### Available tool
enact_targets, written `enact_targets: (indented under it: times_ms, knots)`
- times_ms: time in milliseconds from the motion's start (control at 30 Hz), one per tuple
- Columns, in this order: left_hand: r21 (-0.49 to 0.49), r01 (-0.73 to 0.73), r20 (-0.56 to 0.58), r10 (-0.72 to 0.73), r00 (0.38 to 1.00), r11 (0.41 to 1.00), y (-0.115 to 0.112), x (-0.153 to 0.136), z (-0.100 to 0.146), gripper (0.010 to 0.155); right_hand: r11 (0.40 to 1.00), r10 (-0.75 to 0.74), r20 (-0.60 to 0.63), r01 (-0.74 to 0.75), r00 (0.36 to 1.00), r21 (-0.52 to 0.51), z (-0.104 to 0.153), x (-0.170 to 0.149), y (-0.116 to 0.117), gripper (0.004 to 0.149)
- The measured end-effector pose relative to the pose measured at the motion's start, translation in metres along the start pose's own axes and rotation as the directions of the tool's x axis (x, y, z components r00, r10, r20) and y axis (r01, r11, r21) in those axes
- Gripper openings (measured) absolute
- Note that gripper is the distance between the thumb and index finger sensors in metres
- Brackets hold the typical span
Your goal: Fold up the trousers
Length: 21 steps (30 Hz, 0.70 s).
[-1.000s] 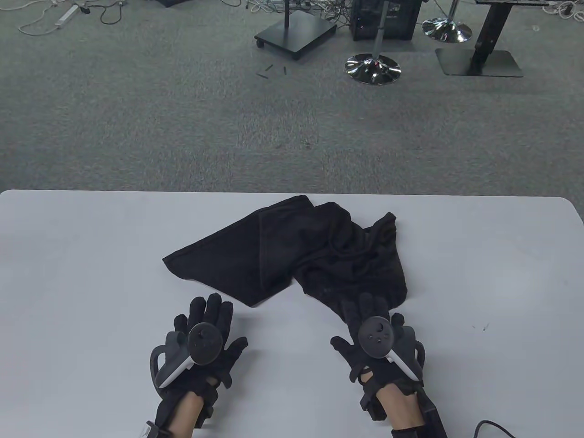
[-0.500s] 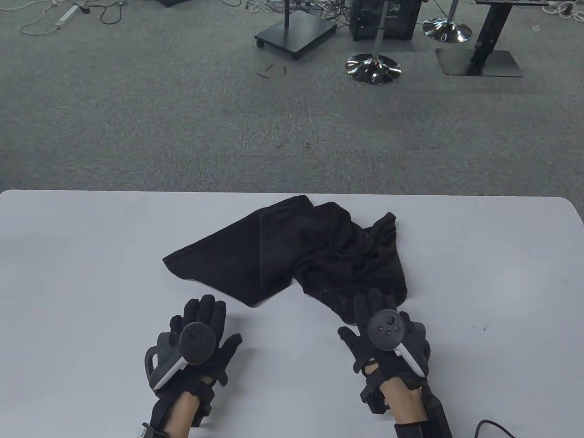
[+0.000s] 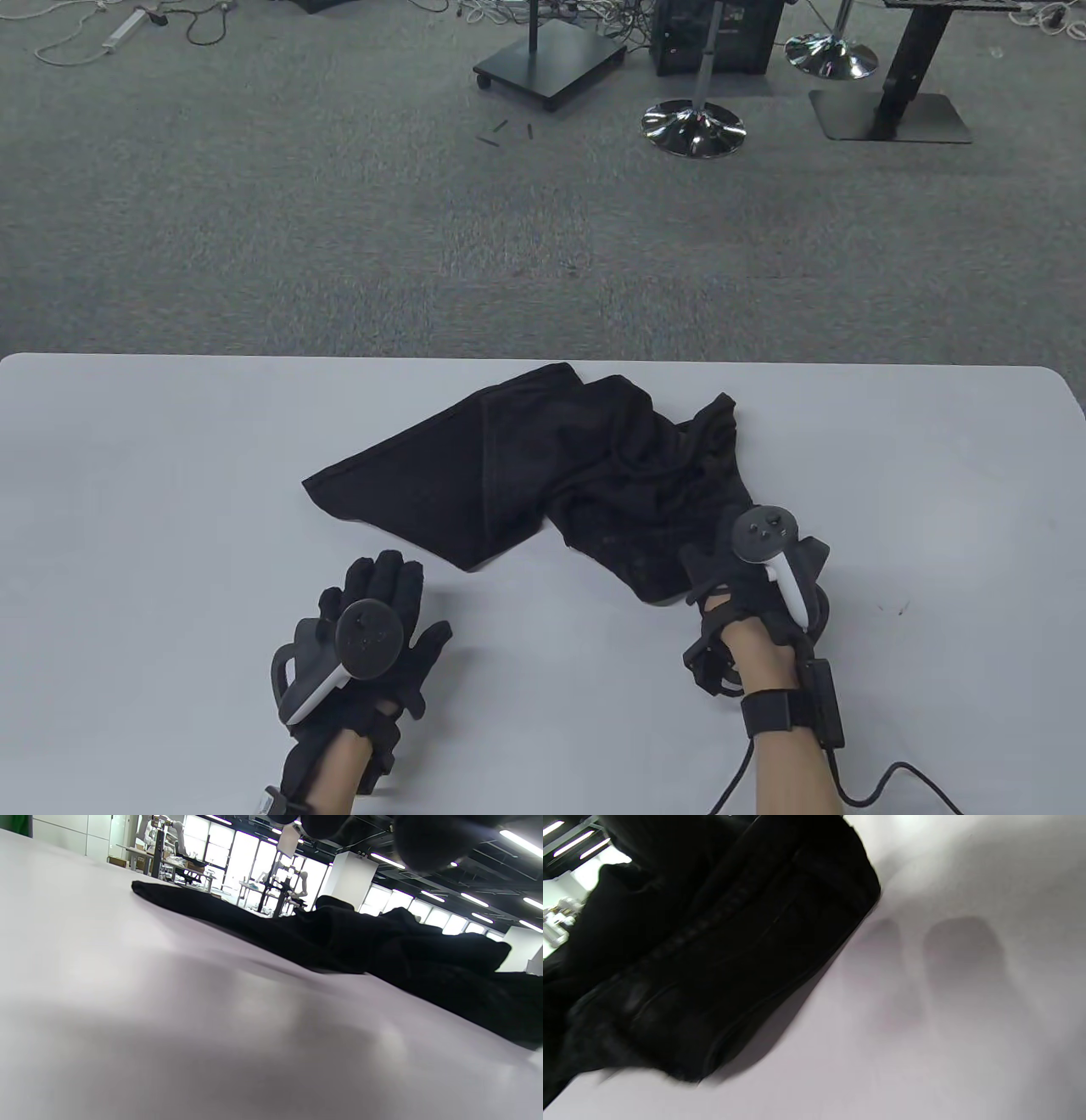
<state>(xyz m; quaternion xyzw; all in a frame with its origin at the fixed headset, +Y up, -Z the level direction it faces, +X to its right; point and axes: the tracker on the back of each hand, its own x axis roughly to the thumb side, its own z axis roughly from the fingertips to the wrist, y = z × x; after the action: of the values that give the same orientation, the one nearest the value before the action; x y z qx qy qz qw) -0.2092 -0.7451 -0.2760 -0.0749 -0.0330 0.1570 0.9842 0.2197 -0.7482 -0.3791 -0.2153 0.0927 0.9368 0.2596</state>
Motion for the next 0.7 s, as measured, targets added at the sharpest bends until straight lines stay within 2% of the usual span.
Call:
enact_targets:
  times_ms: [67,233,267,300,367,500,700]
  knots:
    - [0.001,-0.005,0.000,0.005,1.000,1.000,0.000,0.000,0.000,0.080,0.998,-0.059,-0.044,0.058,0.997,-0.020,-0.007,0.000,0.001,0.082]
    - [0.007,-0.014,-0.003,0.014,1.000,1.000,0.000,-0.002,0.001,0.080,0.994,-0.105,-0.099,0.108,0.990,0.034,-0.027,-0.001,0.004,0.083]
    - [0.006,-0.015,-0.004,0.015,1.000,1.000,0.000,-0.003,0.000,0.080,0.985,-0.171,-0.090,0.174,0.981,0.023,-0.029,-0.002,0.002,0.081]
    - [0.005,-0.015,-0.005,0.016,1.000,1.000,0.001,-0.003,0.000,0.079,0.973,-0.233,-0.091,0.231,0.968,-0.029,-0.031,-0.002,0.000,0.079]
    - [0.000,-0.013,-0.007,0.013,1.000,1.000,0.001,-0.003,0.000,0.079,0.973,-0.230,-0.078,0.226,0.970,-0.050,-0.033,-0.003,-0.003,0.074]
    - [-0.011,-0.016,-0.012,0.016,1.000,1.000,0.000,-0.004,-0.002,0.079,0.960,-0.279,-0.020,0.277,0.960,-0.049,-0.031,0.002,-0.013,0.058]
    - [-0.017,-0.040,-0.020,0.039,0.999,0.999,-0.001,-0.009,-0.002,0.079,0.903,-0.387,0.177,0.411,0.905,-0.125,-0.009,0.029,-0.060,0.047]
